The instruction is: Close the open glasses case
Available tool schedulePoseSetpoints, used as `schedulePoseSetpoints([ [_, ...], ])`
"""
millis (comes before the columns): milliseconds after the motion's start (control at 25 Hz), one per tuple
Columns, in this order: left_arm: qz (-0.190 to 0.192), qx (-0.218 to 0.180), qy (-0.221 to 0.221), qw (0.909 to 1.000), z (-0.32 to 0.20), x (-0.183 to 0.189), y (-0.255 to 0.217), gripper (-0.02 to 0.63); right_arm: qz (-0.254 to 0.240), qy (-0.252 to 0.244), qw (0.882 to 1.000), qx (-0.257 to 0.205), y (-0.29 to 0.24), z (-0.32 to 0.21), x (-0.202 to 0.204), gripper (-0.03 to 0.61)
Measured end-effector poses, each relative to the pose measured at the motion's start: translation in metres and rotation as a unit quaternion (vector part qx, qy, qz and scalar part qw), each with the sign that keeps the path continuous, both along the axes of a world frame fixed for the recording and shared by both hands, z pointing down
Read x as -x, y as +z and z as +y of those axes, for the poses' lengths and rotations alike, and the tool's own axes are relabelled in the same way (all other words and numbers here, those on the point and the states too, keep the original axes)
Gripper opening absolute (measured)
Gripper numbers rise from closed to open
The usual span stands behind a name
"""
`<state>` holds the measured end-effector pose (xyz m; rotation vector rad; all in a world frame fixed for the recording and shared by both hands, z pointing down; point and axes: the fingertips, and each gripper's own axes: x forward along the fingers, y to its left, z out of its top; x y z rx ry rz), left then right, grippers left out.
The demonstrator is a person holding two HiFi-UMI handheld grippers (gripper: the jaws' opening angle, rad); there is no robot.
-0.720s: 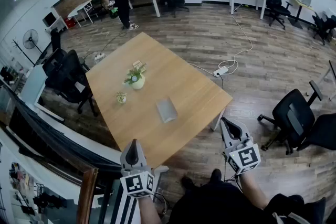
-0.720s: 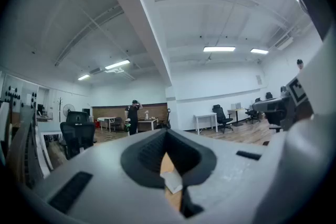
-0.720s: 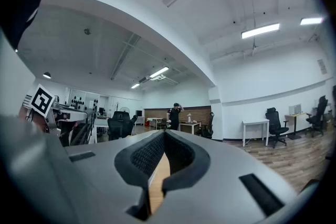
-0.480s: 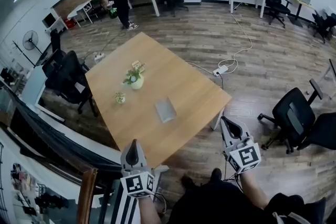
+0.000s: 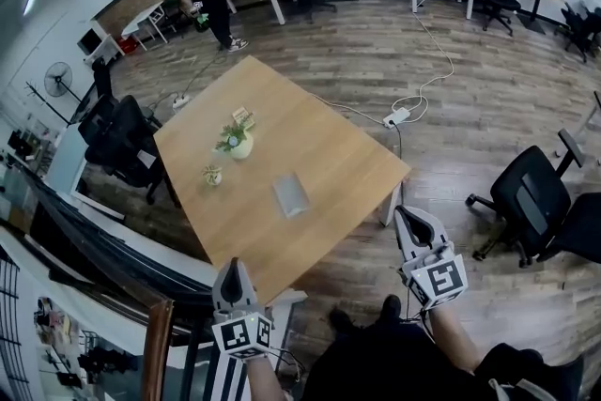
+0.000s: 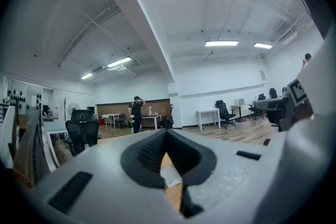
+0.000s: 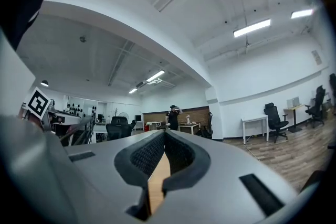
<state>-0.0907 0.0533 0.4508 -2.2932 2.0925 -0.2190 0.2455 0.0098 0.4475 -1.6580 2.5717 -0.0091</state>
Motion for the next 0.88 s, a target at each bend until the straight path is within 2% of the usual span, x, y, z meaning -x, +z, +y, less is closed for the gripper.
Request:
schedulePoseSetpoints([
  [400,-0.037,-0.009,-0.038,0.9986,0.011,-0.028,-0.020,-0.002,-0.016,-0.036,0.999,0.033,0.027,-0.007,-0.026,0.015],
  [600,-0.047,0.010,-0.034,0.9983,0.004,-0.023,-0.011,-0.002,-0.024,-0.053,0.997,0.042,0.037,-0.018,-0.009,0.015],
  [880,-0.026,0.010,-0.013,0.9995,-0.050,0.009,0.014,-0.002,0.009,-0.054,0.997,0.045,0.043,-0.061,0.033,0.015],
])
